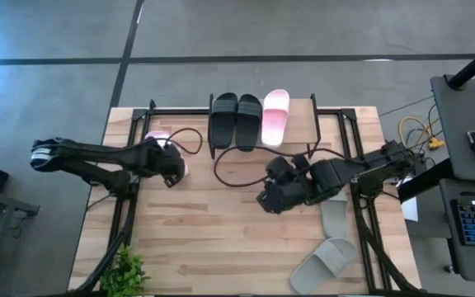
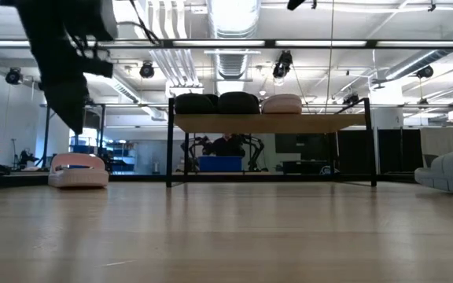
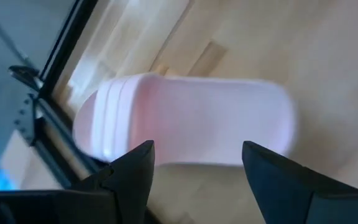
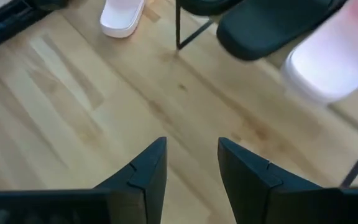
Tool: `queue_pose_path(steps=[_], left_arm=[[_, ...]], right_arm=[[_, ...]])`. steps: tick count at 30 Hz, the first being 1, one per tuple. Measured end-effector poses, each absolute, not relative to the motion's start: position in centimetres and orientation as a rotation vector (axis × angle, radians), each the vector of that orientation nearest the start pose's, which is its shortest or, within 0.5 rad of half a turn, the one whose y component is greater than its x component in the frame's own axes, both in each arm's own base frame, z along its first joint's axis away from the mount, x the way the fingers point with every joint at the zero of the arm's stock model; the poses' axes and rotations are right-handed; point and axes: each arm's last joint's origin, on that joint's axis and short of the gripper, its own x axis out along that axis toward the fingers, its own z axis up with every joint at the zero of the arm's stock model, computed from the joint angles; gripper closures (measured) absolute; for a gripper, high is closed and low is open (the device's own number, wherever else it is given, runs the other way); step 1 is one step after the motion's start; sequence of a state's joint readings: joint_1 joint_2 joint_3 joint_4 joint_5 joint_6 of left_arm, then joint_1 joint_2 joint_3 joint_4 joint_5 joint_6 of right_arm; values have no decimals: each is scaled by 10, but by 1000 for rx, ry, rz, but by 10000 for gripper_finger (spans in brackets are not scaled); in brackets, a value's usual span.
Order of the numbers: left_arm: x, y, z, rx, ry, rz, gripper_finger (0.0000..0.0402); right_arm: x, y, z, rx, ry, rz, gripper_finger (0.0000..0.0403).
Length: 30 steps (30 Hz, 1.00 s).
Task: Pick and place slides into the shelf
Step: Put the pink slide on the shelf
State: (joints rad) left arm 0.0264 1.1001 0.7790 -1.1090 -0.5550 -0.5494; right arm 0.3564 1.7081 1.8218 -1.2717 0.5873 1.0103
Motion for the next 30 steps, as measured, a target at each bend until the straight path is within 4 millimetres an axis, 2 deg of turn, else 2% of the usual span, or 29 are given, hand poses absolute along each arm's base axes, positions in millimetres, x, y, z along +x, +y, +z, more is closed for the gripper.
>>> queue_pose_path(steps=[10, 20, 25, 30], left_arm=[[180, 61, 194, -8, 1517, 865, 173], [187, 84, 167, -27, 1700, 819, 173], [188, 85, 164, -9, 1715, 826, 173], [185, 87, 172, 104, 1671, 913, 173]], right_arm=[[308, 136, 347, 542, 787, -716, 268], [316, 145, 331, 533, 813, -738, 268], [318, 146, 328, 530, 824, -739, 268], [318, 146, 328, 519, 829, -738, 268]])
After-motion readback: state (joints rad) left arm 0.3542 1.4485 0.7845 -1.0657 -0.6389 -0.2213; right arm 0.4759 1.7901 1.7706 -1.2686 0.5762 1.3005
